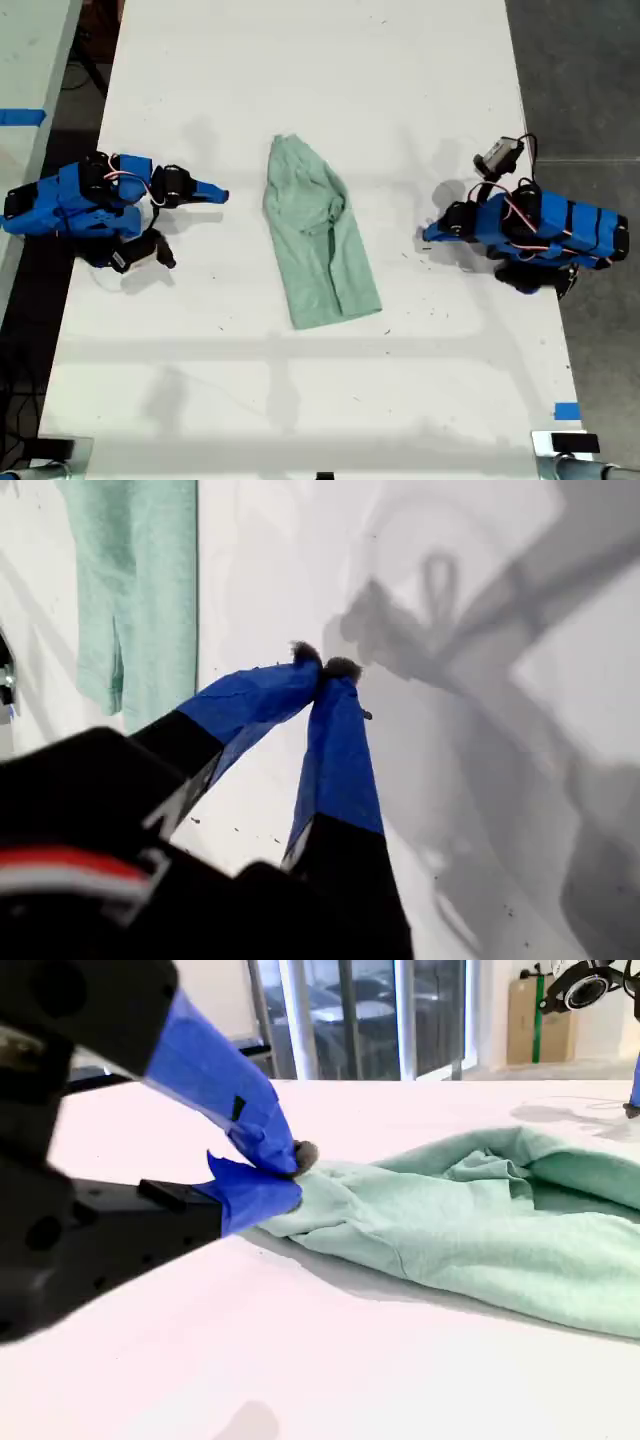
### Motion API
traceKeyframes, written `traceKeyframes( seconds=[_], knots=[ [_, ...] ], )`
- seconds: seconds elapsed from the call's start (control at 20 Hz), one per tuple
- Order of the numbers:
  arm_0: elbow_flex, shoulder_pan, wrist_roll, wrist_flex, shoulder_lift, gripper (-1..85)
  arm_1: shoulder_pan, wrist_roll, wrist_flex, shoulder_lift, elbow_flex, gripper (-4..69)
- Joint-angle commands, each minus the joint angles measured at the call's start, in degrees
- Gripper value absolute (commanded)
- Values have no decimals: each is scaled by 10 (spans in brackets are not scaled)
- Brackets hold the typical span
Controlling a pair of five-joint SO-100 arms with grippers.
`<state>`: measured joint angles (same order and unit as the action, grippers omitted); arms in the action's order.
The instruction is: Fold t shirt
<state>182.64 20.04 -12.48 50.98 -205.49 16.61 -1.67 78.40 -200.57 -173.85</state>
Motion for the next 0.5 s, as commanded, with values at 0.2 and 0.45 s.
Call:
traceKeyframes(
  seconds=[0.2,0.45],
  knots=[
    [4,9,10,4,-4,-1,-2,4,5,-6,-20,17],
    [4,10,10,4,-4,-1,-1,4,5,-6,-20,17]
  ],
)
